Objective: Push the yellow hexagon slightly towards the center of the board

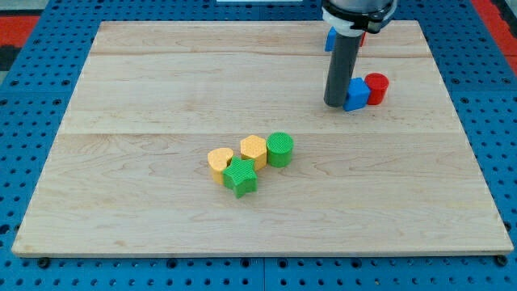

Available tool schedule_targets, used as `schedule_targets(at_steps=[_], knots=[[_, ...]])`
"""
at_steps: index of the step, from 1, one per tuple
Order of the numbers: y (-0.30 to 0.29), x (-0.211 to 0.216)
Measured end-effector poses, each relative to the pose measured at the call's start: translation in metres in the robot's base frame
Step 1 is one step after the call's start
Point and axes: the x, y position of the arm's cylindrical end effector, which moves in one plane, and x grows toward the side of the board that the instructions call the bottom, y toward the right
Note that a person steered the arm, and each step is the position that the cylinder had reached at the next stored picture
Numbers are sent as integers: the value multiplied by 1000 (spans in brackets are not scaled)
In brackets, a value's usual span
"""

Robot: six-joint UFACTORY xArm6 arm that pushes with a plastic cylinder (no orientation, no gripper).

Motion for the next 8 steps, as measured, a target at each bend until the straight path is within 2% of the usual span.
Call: schedule_targets(at_steps=[1,2,4,5,6,7,8], knots=[[-23,20],[-73,38],[-232,43],[-288,99],[-288,165],[-262,191],[-226,186]])
